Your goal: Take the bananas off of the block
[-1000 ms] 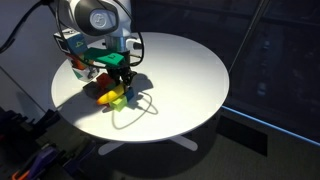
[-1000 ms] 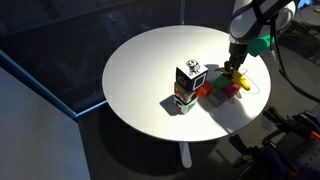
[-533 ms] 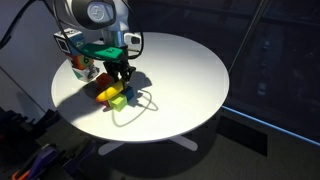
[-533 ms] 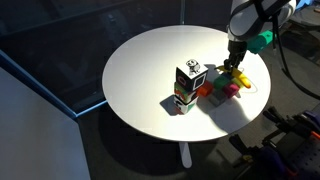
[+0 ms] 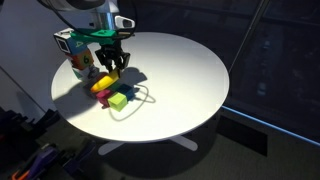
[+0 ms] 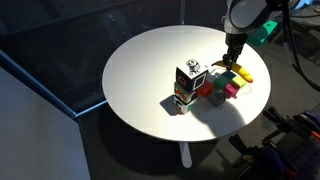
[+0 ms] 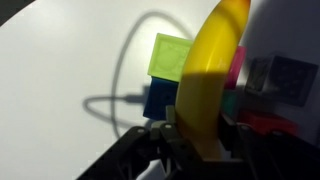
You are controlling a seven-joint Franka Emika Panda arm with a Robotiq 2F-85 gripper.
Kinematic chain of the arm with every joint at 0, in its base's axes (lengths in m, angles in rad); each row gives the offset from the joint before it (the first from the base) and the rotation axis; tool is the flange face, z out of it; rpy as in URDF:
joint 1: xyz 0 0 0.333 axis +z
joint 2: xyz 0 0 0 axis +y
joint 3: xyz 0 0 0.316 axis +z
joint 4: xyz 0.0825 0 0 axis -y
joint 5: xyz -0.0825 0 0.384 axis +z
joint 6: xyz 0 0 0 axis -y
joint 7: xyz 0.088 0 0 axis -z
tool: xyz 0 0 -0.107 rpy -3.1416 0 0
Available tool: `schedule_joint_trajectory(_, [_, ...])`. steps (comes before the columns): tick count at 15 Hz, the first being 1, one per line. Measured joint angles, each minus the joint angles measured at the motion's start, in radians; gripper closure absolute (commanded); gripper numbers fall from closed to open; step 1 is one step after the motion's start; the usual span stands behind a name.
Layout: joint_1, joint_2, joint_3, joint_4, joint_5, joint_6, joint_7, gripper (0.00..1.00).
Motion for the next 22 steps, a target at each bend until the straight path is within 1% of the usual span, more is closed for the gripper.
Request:
schedule_joint_trajectory(7, [0.052, -0.027, 0.038, -0.043, -0.025, 0.0, 0.007, 0.83])
schedule_joint_trajectory(13, [0.067, -0.025, 0.061, -0.055, -0.025, 0.001, 0.028, 0.83])
schedule_joint_trajectory(18, [0.067, -0.01, 0.064, -0.037, -0.033, 0.001, 0.027, 0.83])
schedule_joint_trajectory(22, [0.066, 0.023, 0.064, 0.004, -0.073, -0.001, -0.016, 0.83])
